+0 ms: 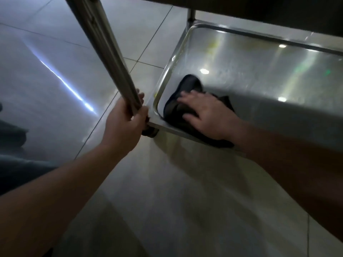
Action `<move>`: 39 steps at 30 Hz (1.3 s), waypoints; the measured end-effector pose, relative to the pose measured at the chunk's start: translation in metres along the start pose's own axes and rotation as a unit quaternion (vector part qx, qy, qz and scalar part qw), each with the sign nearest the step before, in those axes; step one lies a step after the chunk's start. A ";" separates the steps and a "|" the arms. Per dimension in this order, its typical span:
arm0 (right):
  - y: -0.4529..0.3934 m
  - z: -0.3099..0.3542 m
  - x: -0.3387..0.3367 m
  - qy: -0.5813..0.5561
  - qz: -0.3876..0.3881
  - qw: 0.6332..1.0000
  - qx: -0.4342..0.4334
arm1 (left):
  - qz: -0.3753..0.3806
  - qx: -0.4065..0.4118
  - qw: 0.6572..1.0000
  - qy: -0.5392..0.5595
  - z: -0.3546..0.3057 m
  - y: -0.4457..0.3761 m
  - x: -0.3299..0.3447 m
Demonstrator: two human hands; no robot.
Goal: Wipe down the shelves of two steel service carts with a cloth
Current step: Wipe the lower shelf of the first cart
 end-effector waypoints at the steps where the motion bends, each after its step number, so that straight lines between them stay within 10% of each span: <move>1: -0.012 -0.005 0.001 0.011 -0.028 0.997 0.067 | -0.005 -0.005 1.000 0.017 -0.002 0.000 0.000; 6: -0.092 0.020 0.024 -0.003 -0.059 0.956 0.287 | -0.005 0.002 1.000 0.027 -0.003 0.002 0.004; 15: -0.066 0.076 0.037 -0.021 -0.022 1.000 0.002 | -0.028 -0.014 0.999 0.037 -0.005 0.003 0.007; 39: 0.110 0.008 -0.033 0.005 -0.039 0.999 0.030 | -0.108 -0.084 0.987 -0.087 -0.022 0.024 0.014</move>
Point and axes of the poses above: each hand's wrist, its own y-axis away from the middle knuckle, its own x-axis out of the palm, z = x × y, the point moved 2 cm from there along -y, towards the middle knuckle, and after that the axes turned 13 degrees about -z, right-handed, at the moved point
